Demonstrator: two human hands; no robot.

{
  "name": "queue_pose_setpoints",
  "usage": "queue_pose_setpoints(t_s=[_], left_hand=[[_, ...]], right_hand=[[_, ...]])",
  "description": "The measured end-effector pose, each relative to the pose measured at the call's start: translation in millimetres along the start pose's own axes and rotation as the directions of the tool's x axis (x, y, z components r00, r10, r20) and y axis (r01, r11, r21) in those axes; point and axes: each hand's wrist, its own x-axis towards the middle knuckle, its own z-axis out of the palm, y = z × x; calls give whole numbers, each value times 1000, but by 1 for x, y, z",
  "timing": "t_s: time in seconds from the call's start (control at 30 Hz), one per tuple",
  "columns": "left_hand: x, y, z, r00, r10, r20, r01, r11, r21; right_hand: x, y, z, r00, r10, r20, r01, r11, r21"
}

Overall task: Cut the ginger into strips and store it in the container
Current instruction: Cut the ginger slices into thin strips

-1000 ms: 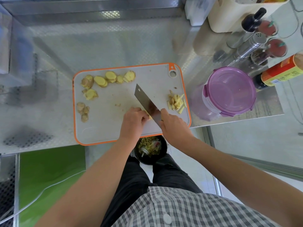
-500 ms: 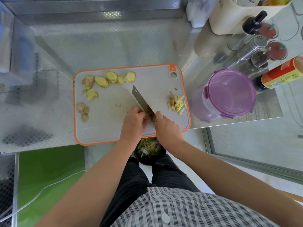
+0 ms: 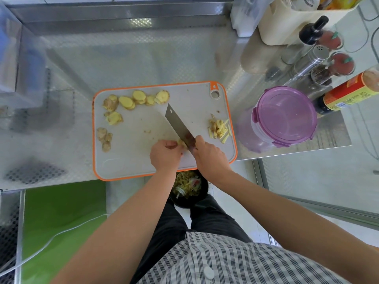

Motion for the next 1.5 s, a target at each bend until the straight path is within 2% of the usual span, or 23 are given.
queue_pose_setpoints(t_s=[0.17, 0.67, 0.83, 1.07, 1.5], left_hand=[[-1, 1, 1, 998, -56, 0, 56, 996, -63], [-1, 2, 0, 997, -76, 18, 77, 988, -133], [0, 2, 0, 996, -91, 17, 92, 989, -115], [-1, 3, -3, 994, -104, 32, 108, 979, -170], [-4, 5, -4, 992, -123, 19, 124, 970, -211]], right_hand=[[-9, 1, -12, 998, -51, -24, 51, 999, -14], [-3, -8, -8, 997, 31, 73, -28, 999, -40], [0, -10, 13, 999, 42, -9, -42, 997, -71], [-5, -4, -2, 1000, -5, -21, 6, 999, 50], [-13, -4, -4, 1000, 14, 19, -12, 998, -62]])
